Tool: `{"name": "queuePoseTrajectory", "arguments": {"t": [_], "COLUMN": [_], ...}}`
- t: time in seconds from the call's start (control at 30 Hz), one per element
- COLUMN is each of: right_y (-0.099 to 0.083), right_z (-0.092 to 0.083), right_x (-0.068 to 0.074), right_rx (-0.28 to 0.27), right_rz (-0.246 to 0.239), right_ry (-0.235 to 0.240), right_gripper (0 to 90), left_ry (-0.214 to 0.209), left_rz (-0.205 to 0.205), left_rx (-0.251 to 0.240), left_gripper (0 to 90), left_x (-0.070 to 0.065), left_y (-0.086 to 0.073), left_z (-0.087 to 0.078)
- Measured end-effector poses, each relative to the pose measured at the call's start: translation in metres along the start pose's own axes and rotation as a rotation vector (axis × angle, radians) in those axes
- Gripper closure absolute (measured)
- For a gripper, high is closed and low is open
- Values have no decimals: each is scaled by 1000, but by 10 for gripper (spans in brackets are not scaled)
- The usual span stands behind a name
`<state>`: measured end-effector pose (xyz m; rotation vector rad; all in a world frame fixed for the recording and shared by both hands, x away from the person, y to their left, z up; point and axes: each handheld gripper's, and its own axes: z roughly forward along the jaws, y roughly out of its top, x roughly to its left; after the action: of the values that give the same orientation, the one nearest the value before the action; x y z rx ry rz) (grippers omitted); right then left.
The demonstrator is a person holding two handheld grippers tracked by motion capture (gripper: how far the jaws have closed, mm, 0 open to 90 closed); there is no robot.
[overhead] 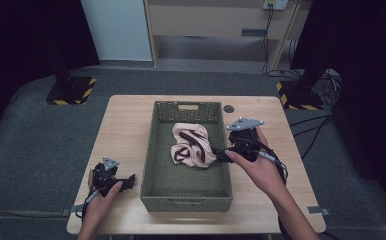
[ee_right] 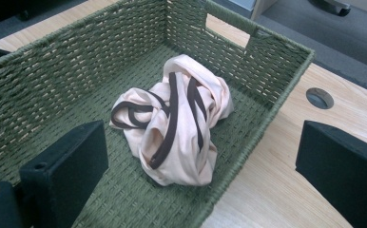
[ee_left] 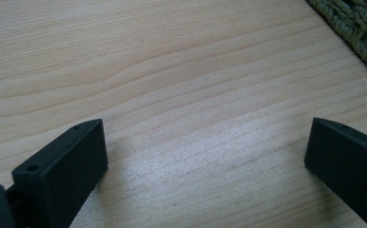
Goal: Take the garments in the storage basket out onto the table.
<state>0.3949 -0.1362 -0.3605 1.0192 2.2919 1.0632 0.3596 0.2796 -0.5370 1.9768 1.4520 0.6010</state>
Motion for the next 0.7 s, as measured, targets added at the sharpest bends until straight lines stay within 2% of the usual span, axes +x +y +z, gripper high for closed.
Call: {"name": "queuePoseTrajectory", "arguments": {"t": [0.4, 0.7], "right_y": [10, 11], "right_z": [19, 29], "right_x": [9, 11], "right_rx": [17, 32], "right_rz": [-4, 3], "right_ry": [16, 19], "right_gripper": [32, 32], "left_ry": [0, 0], "left_rz": [0, 0], "left_rx": [0, 0], "left_gripper": [0, 0], "left_x": [0, 0], "left_y": [0, 0], "left_z": [0, 0]}}
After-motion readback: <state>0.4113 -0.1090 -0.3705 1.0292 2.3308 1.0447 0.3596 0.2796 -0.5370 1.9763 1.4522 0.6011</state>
